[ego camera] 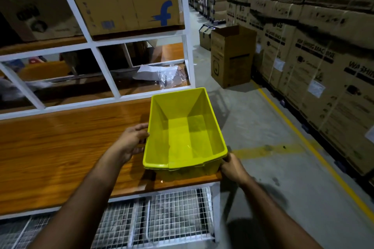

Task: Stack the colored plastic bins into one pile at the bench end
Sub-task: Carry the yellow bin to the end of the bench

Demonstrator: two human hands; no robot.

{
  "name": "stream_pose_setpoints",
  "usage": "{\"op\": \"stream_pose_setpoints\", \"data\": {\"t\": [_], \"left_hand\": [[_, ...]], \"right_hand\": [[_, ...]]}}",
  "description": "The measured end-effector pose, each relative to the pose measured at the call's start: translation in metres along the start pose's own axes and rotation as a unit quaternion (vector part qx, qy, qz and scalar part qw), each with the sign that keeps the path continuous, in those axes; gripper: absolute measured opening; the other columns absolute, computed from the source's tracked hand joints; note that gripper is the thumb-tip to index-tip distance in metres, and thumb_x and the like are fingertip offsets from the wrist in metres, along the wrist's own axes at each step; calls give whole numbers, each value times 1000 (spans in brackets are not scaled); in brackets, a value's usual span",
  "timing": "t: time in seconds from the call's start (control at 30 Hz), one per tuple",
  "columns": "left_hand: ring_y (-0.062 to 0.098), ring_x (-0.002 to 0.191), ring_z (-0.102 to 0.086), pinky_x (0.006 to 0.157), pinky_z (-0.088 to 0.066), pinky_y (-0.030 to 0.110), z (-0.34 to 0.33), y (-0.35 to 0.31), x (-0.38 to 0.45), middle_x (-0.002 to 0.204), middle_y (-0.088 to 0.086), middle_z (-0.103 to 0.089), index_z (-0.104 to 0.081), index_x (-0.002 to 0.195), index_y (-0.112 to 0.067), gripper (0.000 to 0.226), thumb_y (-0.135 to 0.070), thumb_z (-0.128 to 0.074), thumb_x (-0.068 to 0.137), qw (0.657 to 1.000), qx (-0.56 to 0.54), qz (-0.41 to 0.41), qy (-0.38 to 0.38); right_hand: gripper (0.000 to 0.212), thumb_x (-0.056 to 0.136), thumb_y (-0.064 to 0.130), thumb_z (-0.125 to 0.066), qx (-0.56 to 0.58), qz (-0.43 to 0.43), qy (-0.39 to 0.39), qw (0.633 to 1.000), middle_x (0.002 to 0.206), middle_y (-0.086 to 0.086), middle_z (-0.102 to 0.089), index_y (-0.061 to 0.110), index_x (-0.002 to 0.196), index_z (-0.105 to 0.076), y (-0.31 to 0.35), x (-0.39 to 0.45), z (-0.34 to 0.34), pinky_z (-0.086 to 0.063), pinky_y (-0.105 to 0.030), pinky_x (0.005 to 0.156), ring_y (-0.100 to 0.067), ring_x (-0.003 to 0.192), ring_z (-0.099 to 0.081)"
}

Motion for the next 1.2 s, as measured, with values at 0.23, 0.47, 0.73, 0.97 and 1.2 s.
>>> {"op": "stream_pose_setpoints", "data": {"t": [0.23, 0.47, 0.73, 0.97, 1.2], "left_hand": [[14, 72, -62, 54, -51, 22, -1, 0, 2, 93, 3, -70, -62, 123, -24, 40, -1, -47, 93, 1000, 1, 10, -2], [20, 81, -62, 64, -55, 33, -4, -3, 11, 101, 7, -68, -57, 130, -23, 42, -1, -46, 95, 999, 23, 23, -7], [23, 90, -64, 74, -54, 40, -6, -3, 10, 106, 7, -69, -58, 125, -27, 37, -6, -42, 99, 999, 41, 24, -20], [30, 106, -63, 94, -49, 55, 1, 1, 15, 117, 8, -68, -63, 118, -32, 33, -12, -44, 100, 997, 69, 24, -26], [31, 109, -62, 88, -52, 52, 3, 3, 16, 121, 9, -67, -58, 129, -29, 35, -13, -44, 101, 997, 64, 24, -21]], "right_hand": [[42, 87, -1, -51, 2, 4, 5, 1000, 64, -1, -69, 29, 64, -69, 0, 3, 0, -46, -32, 59, -8, 62, -56], [47, 90, 3, -49, 35, -7, -7, 999, 78, 3, -65, 39, 63, -63, -14, 7, -4, -41, -22, 61, -7, 68, -55], [35, 97, 9, -49, 65, -22, 0, 998, 125, 1, -69, 22, 123, -69, -23, 11, -8, -50, -22, 87, -16, 113, -61], [34, 96, 12, -50, 32, -10, -27, 999, 124, 1, -68, 26, 120, -70, -27, 11, -10, -41, -14, 76, -15, 110, -62], [35, 97, 16, -49, 32, -8, -30, 999, 124, 3, -68, 31, 124, -67, -29, 12, -11, -43, -14, 69, -5, 93, -59]]}}
Point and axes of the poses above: each hand's wrist, its own x-axis towards the middle knuckle, its own z-axis out of the back of the hand, y = z × x, the point moved 4 cm from there along x, towards the middle knuckle
